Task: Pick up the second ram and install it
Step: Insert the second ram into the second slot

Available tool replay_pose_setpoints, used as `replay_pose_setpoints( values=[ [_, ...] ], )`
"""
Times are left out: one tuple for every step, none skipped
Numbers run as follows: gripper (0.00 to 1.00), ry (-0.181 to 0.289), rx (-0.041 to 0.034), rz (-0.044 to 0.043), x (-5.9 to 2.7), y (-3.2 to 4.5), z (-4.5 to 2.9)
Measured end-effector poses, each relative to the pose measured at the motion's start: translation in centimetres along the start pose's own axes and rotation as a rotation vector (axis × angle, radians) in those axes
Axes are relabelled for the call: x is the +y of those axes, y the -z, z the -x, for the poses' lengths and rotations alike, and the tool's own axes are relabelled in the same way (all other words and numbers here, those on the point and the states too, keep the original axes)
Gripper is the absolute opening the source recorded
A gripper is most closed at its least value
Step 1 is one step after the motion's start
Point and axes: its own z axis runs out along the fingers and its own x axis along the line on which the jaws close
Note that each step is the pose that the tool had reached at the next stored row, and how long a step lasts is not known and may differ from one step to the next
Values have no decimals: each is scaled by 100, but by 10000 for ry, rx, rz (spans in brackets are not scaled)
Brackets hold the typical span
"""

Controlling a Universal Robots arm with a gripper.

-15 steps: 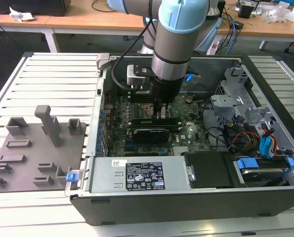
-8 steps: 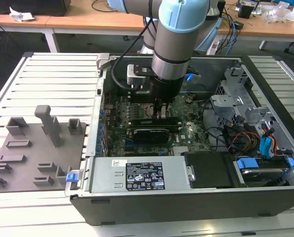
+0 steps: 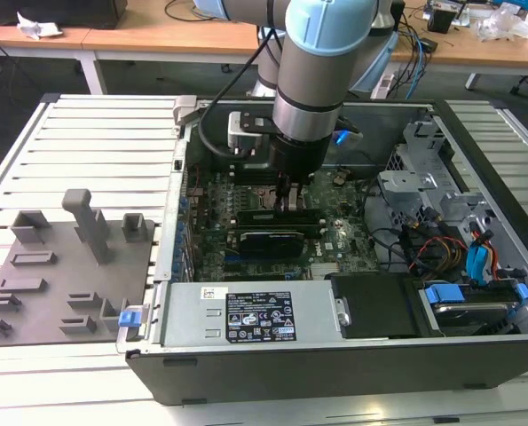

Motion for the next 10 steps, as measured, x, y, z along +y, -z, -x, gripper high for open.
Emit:
replay_pose_setpoints(
  values=[
    [14,0,-3,-1,0,-1,0],
    [14,0,-4,0,0,0,0],
    [14,1,-4,0,0,0,-6],
    [14,2,-5,0,-1,0,-12],
    [14,1,-5,0,-1,0,-13],
    [14,3,-3,0,-1,0,-13],
    [14,6,-10,0,-1,-6,-11],
    [14,5,-30,1,-1,-13,-2],
    [14,6,-48,2,0,-19,13],
    [14,7,-49,2,0,-20,14]
  ],
)
